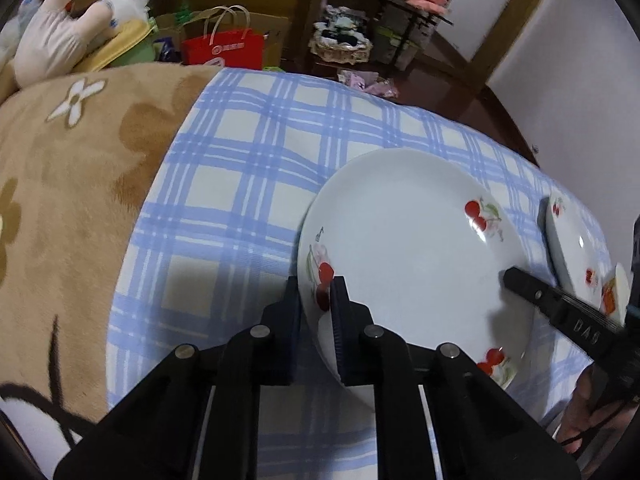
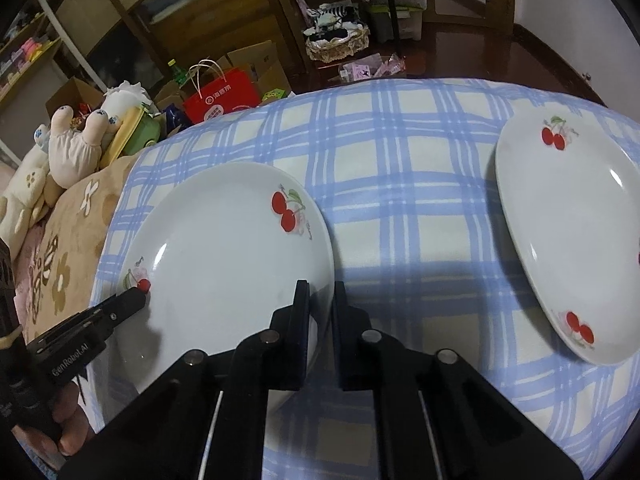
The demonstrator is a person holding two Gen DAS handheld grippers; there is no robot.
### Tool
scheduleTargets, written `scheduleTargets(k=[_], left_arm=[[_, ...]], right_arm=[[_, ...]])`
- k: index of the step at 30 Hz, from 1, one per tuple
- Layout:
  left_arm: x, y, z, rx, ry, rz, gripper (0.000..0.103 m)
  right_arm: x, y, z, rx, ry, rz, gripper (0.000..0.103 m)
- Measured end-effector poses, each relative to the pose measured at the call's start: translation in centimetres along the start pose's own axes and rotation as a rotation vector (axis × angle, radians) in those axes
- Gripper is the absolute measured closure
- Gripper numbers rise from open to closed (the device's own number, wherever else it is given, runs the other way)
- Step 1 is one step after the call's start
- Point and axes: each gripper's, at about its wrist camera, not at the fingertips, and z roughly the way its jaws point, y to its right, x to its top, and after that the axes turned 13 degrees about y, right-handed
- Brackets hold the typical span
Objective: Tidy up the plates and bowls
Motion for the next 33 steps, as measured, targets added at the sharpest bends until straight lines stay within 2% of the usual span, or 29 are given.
scheduleTargets(k=[5,10,15,28,33], left_arm=[[-0.1,0.2,-0.1,-0.012,-0.008,0.007,0.089],[-0.1,0.9,-1.0,-0.041,0.005,0.063,0.09],[-0.3,1.1,-1.2,-0.09,-0.018,0.034,0.091],[-1.8,3.4,-2.4,-0.175,-0.049,0.039,0.091],[-2.1,4.8,-4.1,-0.193,-0.041,0.077,0.09]], right_arm=[[-0.1,0.2,-0.7,-0.013,0.0,0.004,0.093],[-0.5,0.6,-1.8,-0.022,-0.002,0.042,0.093],[-0.9,0.8,-3.4,-0.037,0.006,0.025,0.093],[-2.3,2.6,-7.6,-0.083,0.037,0.052,0.093],[-3.2,3.3,-10.2,-0.091,0.059,0.065,0.093]])
